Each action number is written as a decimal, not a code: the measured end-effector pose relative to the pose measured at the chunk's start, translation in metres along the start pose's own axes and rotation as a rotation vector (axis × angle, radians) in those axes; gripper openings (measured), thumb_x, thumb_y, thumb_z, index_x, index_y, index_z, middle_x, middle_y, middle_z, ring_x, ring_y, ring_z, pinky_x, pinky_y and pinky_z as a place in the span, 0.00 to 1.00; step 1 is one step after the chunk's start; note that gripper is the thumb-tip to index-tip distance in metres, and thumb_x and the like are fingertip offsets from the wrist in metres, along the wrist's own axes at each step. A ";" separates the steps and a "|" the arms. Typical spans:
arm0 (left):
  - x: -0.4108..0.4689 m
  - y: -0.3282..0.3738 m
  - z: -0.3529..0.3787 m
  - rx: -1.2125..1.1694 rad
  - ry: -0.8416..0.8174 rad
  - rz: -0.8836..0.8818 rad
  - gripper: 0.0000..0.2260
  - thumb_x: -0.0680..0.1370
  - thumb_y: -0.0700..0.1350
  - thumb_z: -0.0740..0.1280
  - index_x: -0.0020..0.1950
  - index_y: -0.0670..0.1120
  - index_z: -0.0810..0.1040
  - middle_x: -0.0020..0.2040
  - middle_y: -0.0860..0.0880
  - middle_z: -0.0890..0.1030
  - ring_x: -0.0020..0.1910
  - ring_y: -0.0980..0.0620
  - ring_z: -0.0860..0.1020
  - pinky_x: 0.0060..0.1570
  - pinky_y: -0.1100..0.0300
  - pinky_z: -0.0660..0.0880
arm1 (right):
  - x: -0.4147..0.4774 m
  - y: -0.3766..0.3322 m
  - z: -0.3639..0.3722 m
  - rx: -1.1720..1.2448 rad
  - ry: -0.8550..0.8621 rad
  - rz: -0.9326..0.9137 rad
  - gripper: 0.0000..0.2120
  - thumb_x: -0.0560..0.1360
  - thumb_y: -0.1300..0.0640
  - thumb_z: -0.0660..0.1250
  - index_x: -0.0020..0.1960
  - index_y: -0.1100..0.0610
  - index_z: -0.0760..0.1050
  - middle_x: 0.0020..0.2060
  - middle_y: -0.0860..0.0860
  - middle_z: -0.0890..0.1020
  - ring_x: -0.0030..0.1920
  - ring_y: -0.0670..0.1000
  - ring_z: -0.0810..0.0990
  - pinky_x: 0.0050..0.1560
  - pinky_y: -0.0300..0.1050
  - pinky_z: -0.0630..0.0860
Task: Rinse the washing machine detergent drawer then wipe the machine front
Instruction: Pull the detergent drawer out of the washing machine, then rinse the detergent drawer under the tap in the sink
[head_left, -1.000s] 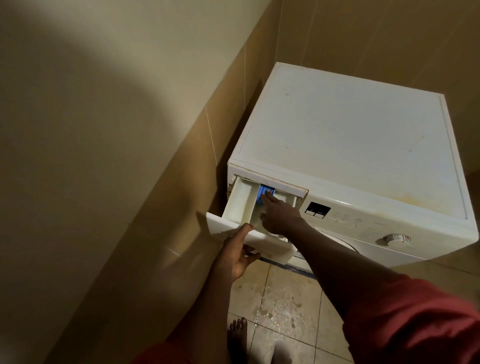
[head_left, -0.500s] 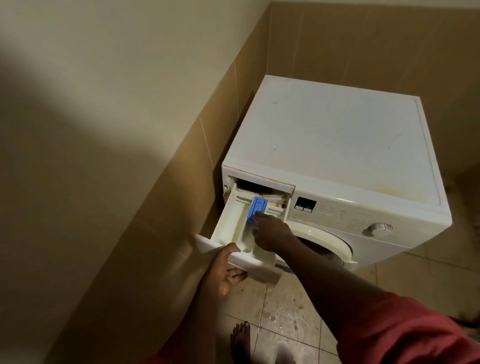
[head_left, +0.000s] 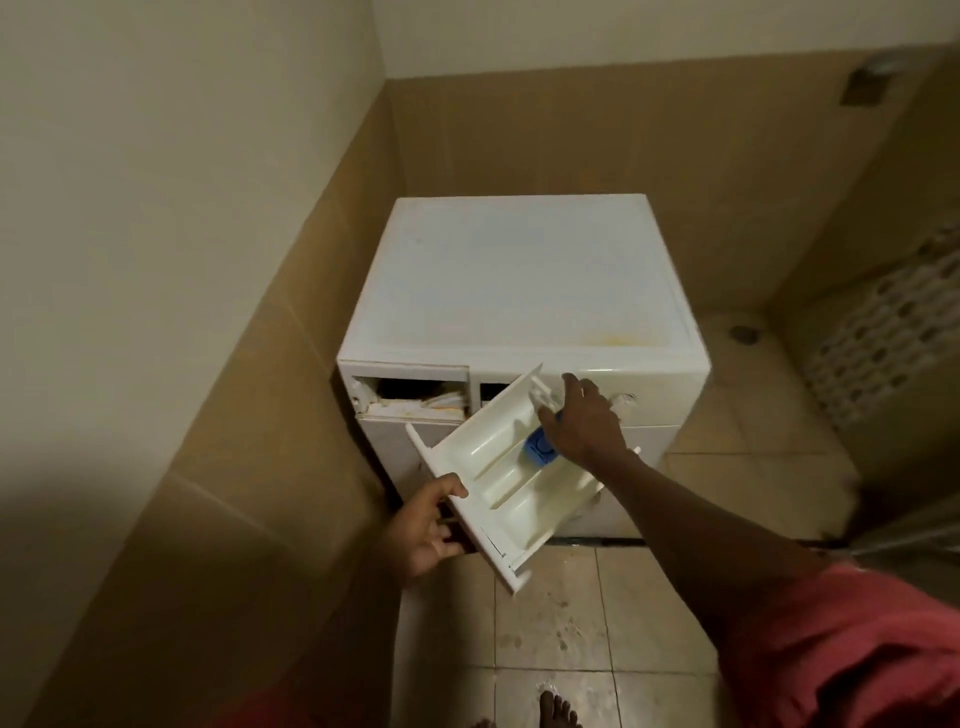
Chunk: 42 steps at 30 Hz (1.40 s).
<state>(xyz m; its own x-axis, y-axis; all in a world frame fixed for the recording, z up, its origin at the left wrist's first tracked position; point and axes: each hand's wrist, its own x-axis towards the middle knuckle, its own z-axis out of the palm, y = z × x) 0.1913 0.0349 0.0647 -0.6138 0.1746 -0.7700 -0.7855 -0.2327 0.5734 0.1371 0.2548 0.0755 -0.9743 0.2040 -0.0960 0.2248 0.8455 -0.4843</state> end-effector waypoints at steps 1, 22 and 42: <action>-0.002 -0.002 0.008 0.015 -0.046 -0.010 0.26 0.66 0.39 0.70 0.64 0.38 0.73 0.60 0.36 0.77 0.55 0.37 0.78 0.42 0.44 0.81 | -0.006 0.011 -0.006 0.027 -0.022 0.060 0.26 0.79 0.46 0.59 0.72 0.59 0.62 0.65 0.60 0.72 0.63 0.62 0.72 0.60 0.56 0.71; -0.078 -0.134 0.197 0.699 -0.580 0.014 0.23 0.73 0.65 0.68 0.58 0.50 0.80 0.49 0.43 0.86 0.51 0.39 0.84 0.54 0.38 0.79 | -0.291 0.177 -0.152 0.292 0.480 0.793 0.21 0.79 0.43 0.56 0.46 0.60 0.76 0.49 0.60 0.79 0.53 0.60 0.77 0.47 0.47 0.68; -0.253 -0.389 0.365 1.097 -0.992 0.063 0.26 0.73 0.59 0.71 0.68 0.53 0.72 0.60 0.47 0.79 0.56 0.45 0.79 0.50 0.47 0.79 | -0.656 0.325 -0.219 0.314 0.786 1.280 0.20 0.80 0.43 0.56 0.44 0.58 0.76 0.50 0.59 0.80 0.54 0.59 0.77 0.45 0.43 0.66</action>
<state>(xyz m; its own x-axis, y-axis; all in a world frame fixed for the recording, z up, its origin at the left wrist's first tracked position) 0.6238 0.4305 0.1385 -0.0954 0.8641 -0.4942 -0.1449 0.4791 0.8657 0.8529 0.5042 0.1712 0.1416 0.9773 -0.1578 0.7680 -0.2090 -0.6054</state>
